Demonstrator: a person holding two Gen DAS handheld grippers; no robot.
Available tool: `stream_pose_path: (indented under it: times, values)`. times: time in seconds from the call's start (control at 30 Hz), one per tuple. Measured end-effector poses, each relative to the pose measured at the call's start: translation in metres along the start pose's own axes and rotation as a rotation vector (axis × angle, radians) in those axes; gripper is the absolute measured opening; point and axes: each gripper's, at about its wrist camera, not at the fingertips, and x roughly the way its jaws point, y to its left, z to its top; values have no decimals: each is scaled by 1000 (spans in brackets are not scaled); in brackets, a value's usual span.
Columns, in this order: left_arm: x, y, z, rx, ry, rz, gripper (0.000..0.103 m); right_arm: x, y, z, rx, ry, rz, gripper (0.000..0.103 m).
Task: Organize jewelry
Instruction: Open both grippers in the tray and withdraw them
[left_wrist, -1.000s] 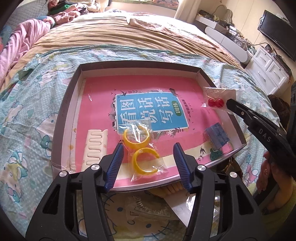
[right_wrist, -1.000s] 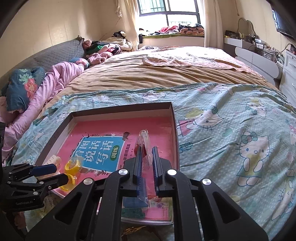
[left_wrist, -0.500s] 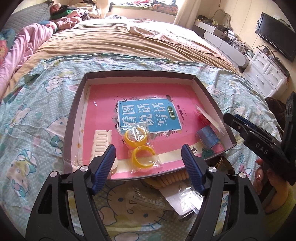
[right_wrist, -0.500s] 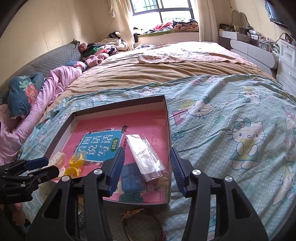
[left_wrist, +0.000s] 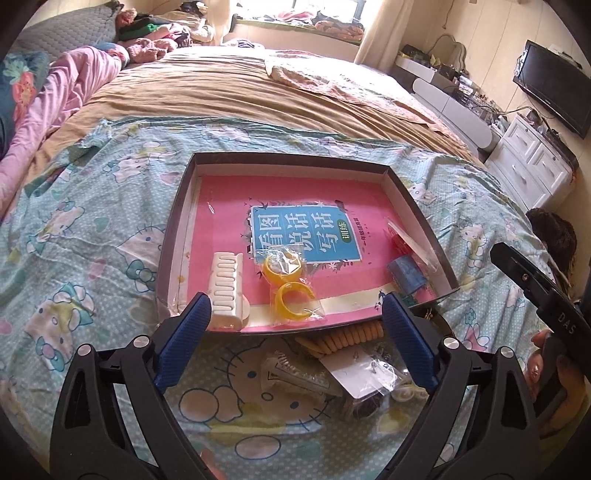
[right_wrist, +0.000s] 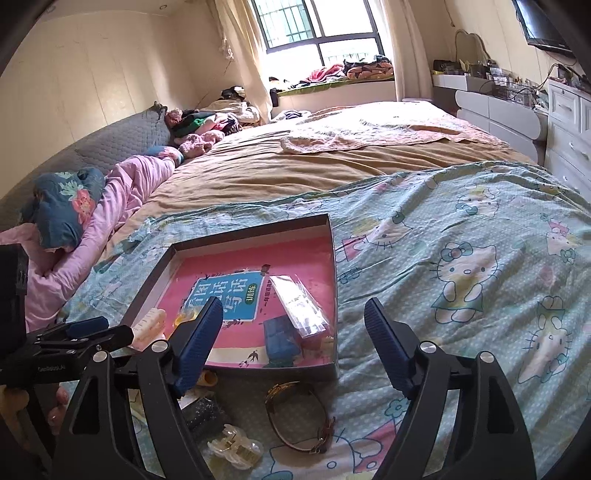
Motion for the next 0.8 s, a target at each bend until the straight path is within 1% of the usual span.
stream_pose_path:
  times: [0.47,0.8]
  values:
    - [-26,1,-13,-12,-34,-4,88,-31,14,-4,-31,-33,20,78]
    - [-41,5,-26,-16,-48,6,88,-43,26,-16,-72,-14,37,78]
